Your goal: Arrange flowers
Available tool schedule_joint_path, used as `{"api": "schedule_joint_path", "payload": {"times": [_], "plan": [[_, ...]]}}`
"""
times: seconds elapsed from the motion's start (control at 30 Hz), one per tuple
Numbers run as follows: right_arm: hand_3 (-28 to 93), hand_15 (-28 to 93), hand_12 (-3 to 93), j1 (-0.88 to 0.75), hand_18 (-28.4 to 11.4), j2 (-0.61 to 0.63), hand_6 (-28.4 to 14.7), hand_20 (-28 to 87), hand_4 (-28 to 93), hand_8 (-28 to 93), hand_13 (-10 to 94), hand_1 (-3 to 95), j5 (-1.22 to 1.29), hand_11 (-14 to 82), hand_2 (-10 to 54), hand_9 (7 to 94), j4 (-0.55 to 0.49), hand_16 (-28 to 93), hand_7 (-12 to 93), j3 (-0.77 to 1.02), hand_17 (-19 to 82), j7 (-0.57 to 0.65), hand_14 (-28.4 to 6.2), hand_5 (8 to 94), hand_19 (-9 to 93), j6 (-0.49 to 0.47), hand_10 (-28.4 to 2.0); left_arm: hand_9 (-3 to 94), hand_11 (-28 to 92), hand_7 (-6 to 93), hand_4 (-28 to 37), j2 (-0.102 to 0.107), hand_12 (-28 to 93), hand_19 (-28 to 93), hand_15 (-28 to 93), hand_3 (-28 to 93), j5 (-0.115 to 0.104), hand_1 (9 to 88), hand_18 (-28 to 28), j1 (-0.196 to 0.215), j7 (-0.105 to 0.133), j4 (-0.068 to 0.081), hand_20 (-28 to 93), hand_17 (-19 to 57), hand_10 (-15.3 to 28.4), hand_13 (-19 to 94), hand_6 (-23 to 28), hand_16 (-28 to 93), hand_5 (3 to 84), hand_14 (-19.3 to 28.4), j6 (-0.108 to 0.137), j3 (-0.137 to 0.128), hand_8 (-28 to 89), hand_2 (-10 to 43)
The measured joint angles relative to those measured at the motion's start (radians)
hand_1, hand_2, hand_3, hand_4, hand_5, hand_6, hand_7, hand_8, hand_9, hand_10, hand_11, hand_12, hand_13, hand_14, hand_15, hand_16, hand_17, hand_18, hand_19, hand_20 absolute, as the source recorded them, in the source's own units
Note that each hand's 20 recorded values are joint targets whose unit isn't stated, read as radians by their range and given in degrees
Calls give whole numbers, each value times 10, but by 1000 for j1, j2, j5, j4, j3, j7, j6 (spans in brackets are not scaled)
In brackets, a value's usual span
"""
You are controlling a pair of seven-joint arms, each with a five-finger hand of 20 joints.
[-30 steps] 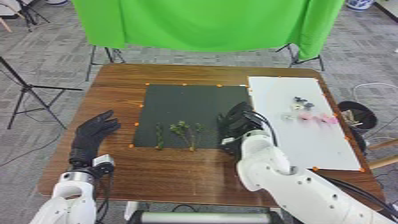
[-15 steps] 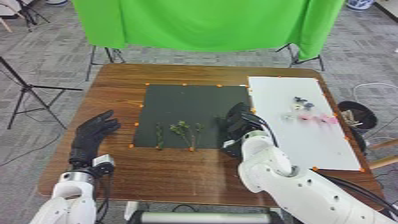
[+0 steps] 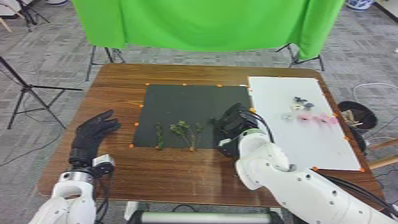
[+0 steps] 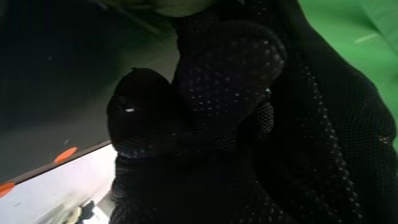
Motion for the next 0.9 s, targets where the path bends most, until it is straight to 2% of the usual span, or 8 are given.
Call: {"api": "schedule_joint_path", "payload": {"times": [0.6, 0.67, 0.7, 0.73, 0.9], "plan": [[617, 513, 184, -8, -27, -31, -105, 266, 1, 133, 937, 462, 34, 299, -95, 905, 20, 151, 255, 46, 789, 37, -28, 707, 814, 18, -157, 517, 201, 118, -276, 4, 85, 95, 235, 730, 1, 253, 132, 0, -7, -3, 149, 84, 147, 446, 45, -49, 506, 173, -1, -1, -78, -43], [655, 509, 184, -10, -28, -31, -105, 252, -17, 75, 937, 421, 40, 293, -88, 904, 21, 153, 236, 54, 787, 38, -29, 703, 818, 20, -159, 517, 201, 118, -276, 5, 84, 95, 235, 730, 1, 253, 132, 0, -7, -3, 149, 83, 147, 446, 44, -49, 506, 173, -1, -1, -77, -43], [675, 506, 184, -11, -28, -31, -106, 241, -26, -21, 937, 388, 42, 290, -69, 903, 21, 153, 233, 57, 785, 38, -30, 697, 821, 21, -160, 517, 201, 118, -275, 5, 84, 95, 236, 730, 1, 253, 132, 0, -7, -3, 149, 83, 147, 447, 44, -49, 505, 173, -1, -1, -78, -44], [681, 503, 184, -13, -28, -31, -106, 235, -29, -60, 937, 367, 44, 288, -54, 902, 20, 153, 224, 61, 785, 38, -32, 684, 822, 22, -161, 517, 201, 118, -275, 5, 85, 95, 236, 730, 1, 253, 132, 0, -7, -3, 149, 83, 147, 447, 44, -49, 505, 173, -1, -1, -78, -44], [677, 490, 184, -29, -33, -26, -101, 226, -32, -66, 937, 311, 49, 285, -14, 896, 10, 157, 195, 85, 780, 31, -39, 654, 822, 27, -161, 518, 201, 118, -276, 5, 85, 94, 238, 730, 1, 254, 132, 1, -7, -3, 148, 84, 146, 446, 44, -48, 505, 173, -1, 0, -77, -44]]}}
